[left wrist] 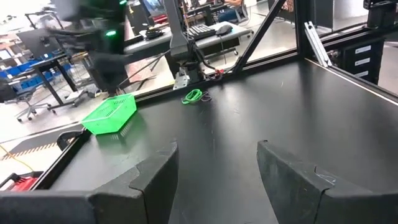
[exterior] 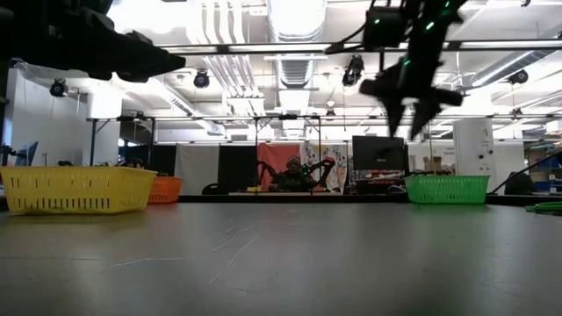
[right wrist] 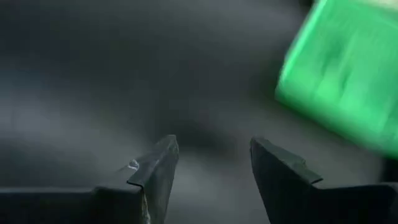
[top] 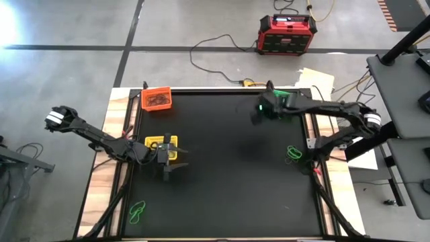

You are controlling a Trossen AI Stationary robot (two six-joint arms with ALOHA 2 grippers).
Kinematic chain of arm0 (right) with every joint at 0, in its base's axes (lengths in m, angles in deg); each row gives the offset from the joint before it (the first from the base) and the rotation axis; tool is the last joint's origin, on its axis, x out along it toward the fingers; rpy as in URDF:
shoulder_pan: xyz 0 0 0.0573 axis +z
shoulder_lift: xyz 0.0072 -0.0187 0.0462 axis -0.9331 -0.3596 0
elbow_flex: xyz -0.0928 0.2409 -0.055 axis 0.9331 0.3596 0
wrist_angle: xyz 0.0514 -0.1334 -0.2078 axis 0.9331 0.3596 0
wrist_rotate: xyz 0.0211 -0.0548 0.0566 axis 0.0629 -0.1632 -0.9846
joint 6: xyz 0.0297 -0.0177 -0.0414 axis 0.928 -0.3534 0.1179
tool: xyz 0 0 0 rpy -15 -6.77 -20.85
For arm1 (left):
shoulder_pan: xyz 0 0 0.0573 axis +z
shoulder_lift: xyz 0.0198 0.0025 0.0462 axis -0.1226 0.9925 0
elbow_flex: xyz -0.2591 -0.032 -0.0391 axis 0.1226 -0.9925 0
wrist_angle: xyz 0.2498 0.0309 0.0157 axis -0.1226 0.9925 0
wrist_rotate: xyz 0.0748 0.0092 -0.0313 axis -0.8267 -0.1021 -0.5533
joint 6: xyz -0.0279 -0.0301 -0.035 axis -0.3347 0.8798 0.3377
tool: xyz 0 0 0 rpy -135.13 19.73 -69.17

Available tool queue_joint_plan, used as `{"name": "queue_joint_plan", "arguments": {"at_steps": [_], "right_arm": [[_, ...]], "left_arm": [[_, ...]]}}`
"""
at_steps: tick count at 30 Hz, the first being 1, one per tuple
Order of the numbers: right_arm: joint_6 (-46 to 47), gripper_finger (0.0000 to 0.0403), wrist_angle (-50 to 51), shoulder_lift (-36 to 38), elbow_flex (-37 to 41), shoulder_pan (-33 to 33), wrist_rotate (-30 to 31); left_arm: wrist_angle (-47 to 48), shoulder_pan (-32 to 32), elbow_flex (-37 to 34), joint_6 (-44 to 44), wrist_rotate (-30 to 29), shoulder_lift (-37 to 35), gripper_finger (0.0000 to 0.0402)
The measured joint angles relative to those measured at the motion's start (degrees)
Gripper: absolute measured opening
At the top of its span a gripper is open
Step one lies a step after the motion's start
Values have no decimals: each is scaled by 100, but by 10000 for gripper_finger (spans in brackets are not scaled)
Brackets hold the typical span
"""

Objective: Sort rubber bands into baskets
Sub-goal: Put the green rubber band into the green bin

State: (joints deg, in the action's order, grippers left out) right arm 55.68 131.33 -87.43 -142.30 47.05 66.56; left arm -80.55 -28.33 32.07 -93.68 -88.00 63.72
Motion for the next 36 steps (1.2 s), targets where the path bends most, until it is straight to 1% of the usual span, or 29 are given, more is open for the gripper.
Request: {"name": "queue_joint_plan", "arguments": {"at_steps": [2,4,7,9,11,12,16,22,26,28,33,36], "right_arm": [[696,191,753,74,37,460,-599],[1204,184,1556,101,88,864,-1106],[1818,171,2500,108,193,1298,-1450],[1987,163,2692,115,366,1455,-1831],[1945,155,2530,110,572,1578,-2334],[1887,151,2452,93,670,1618,-2466],[1674,139,2230,66,1149,1598,-2504],[1777,125,1388,114,1966,1549,-2933],[1786,115,1148,102,2253,1529,-2877],[1851,109,1049,102,2351,1511,-2772],[1891,87,636,98,2618,1437,-2770],[1937,72,468,98,2653,1422,-2676]], "left_arm": [[-25,1,0,-36,0,0,201],[-98,1,0,-41,2,0,201],[-215,1,2,-23,34,0,201],[-256,0,1,0,37,0,201],[-268,-1,2,21,39,0,201],[-264,0,2,39,39,0,201],[-256,0,1,175,40,0,201],[15,-8,2,612,46,0,201],[246,-14,2,816,50,0,201],[231,-14,2,869,51,0,201],[229,-14,2,891,50,0,201],[225,-14,2,891,50,0,201]]}}
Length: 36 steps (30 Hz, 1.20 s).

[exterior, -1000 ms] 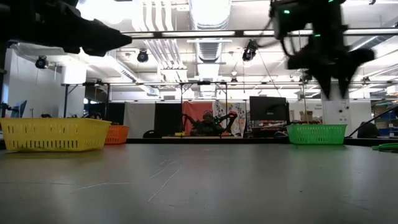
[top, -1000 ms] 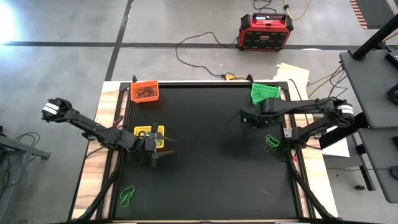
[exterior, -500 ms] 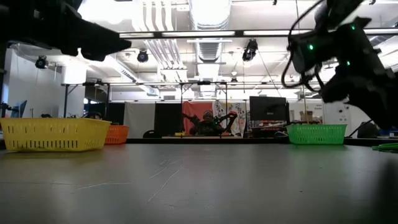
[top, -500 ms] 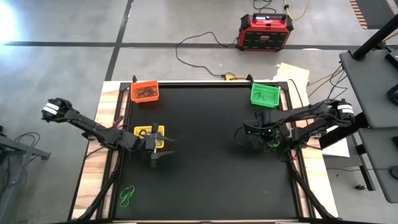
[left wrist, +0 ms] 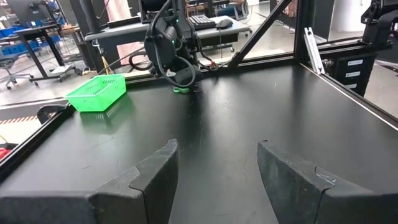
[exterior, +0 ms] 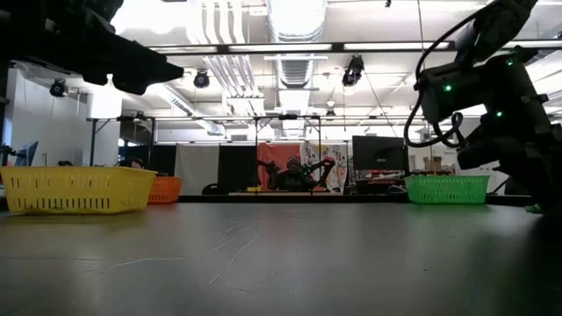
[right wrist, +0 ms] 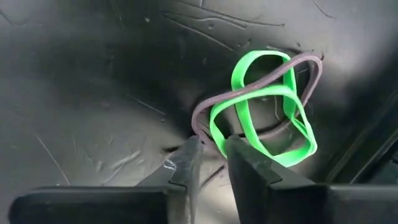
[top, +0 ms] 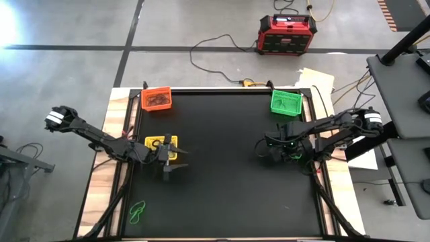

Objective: Sort rubber bands into baskets
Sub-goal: Put the green rubber band into the green bin

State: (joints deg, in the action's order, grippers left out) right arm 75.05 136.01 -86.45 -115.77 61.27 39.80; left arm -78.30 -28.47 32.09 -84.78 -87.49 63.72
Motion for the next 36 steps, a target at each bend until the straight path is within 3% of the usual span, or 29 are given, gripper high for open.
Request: {"name": "queue_joint_plan", "arguments": {"at_steps": [7,28,36], "right_arm": [[-61,49,-1,15,-57,-26,-4],[-717,47,-22,2,-68,-391,424],[-1023,10,-9,7,-101,-391,459]], "left_arm": [[-4,0,0,-7,0,0,201],[-7,0,0,-55,0,0,201],[-7,0,0,-55,-2,0,201]]}}
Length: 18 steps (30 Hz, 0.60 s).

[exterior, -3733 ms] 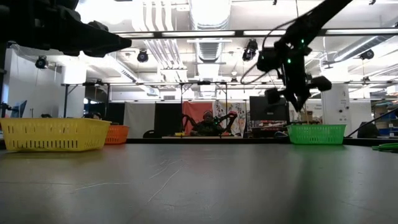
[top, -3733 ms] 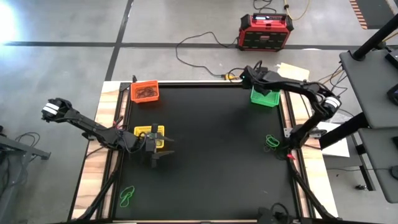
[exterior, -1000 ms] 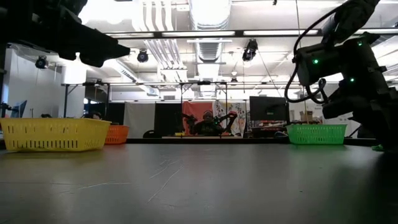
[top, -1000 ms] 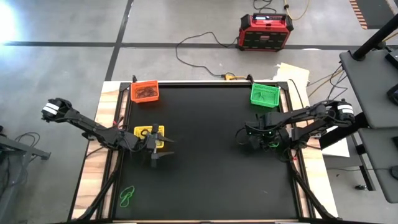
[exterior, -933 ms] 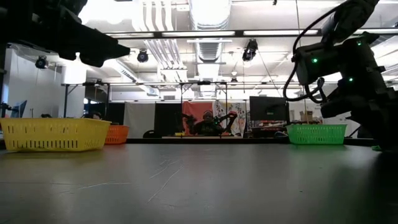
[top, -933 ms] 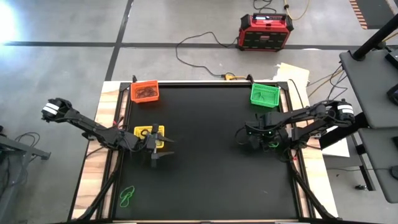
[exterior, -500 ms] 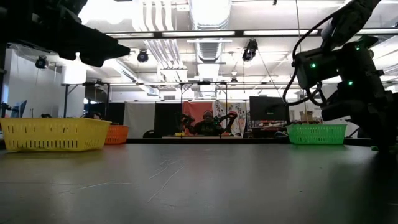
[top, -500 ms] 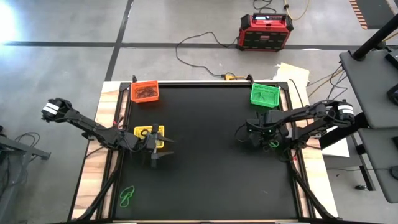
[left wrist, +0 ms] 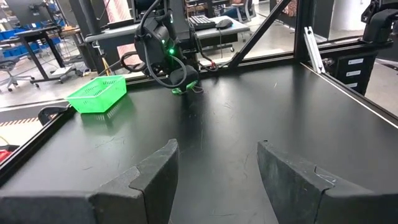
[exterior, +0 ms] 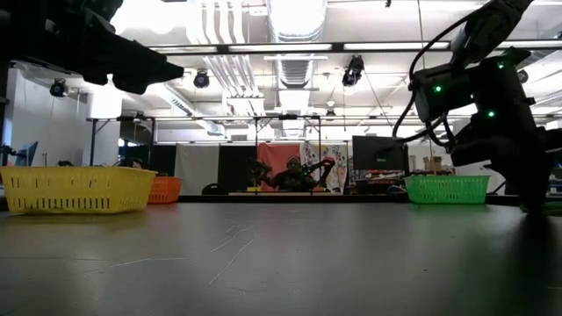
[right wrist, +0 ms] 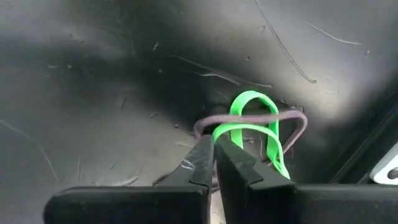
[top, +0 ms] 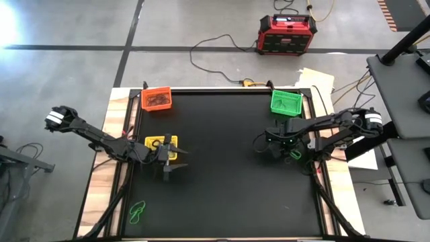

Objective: Sort rubber bands into baskets
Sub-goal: Put the green rubber band into the green bin

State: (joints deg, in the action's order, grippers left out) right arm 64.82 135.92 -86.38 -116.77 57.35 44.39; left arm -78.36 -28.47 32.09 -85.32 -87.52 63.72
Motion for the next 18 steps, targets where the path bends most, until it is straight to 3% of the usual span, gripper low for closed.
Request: {"name": "queue_joint_plan", "arguments": {"at_steps": [5,14,18], "right_arm": [[-50,9,466,0,-336,0,4],[-412,9,727,4,-1680,7,79],[-804,9,728,4,-2404,-24,790]], "left_arm": [[-2,0,0,0,0,0,201],[0,0,0,0,0,0,201],[-6,0,0,-49,0,0,201]]}}
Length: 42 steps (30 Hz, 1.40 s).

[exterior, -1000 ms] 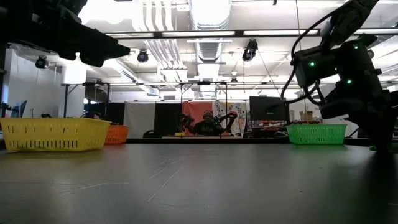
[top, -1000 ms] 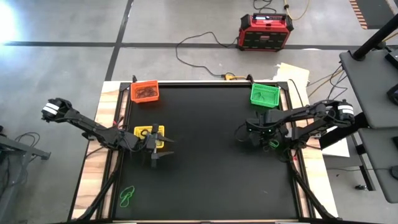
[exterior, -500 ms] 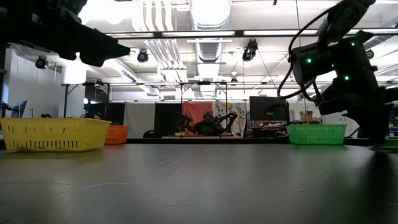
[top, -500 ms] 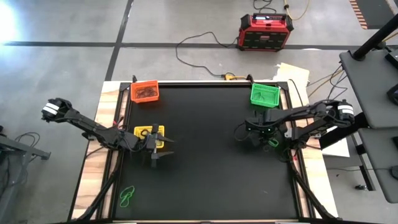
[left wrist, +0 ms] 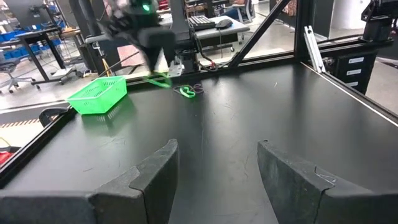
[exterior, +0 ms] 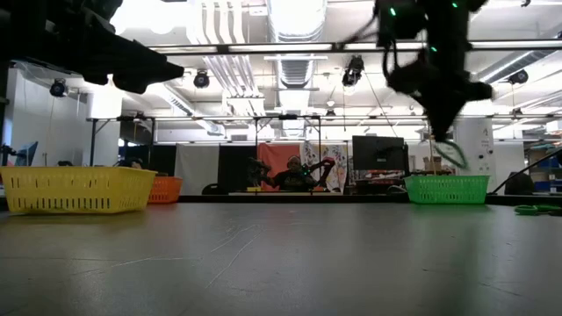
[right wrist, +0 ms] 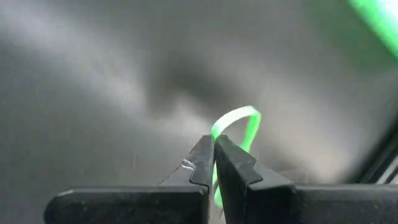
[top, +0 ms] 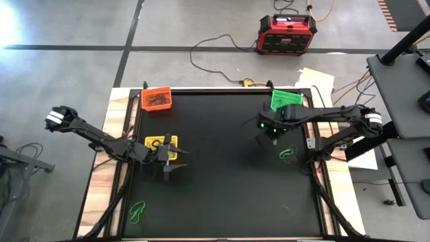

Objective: Sort rubber bands into baskets
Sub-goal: Put the green rubber band into the green bin

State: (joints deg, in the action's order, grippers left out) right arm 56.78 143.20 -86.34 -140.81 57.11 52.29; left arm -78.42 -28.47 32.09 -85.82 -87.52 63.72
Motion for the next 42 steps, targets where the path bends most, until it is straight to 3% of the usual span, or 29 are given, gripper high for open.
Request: {"name": "queue_joint_plan", "arguments": {"at_steps": [7,11,14,20,25,29,37,42], "right_arm": [[-390,9,5,0,-647,-693,1968],[-424,9,-498,-31,-449,-1655,2686],[-660,9,-1217,-125,-55,-2277,2663],[-299,9,-1847,-464,510,-3132,2606],[-54,15,-2011,-828,670,-3373,2194],[-35,49,-2000,-1044,631,-3377,2190],[-133,170,-1743,-903,-33,-3288,2143],[-224,204,-1540,-418,-535,-2405,1942]], "left_arm": [[-126,3,0,-9,106,0,201],[-146,0,0,-20,1517,1,201],[-393,-4,0,-121,2134,2,201],[-415,0,0,-120,1647,2,201],[-41,-4,0,-84,1750,7,201],[-130,-4,0,-207,1594,7,201],[-116,-4,0,-414,950,7,201],[-119,-4,0,-706,835,7,201]]}}
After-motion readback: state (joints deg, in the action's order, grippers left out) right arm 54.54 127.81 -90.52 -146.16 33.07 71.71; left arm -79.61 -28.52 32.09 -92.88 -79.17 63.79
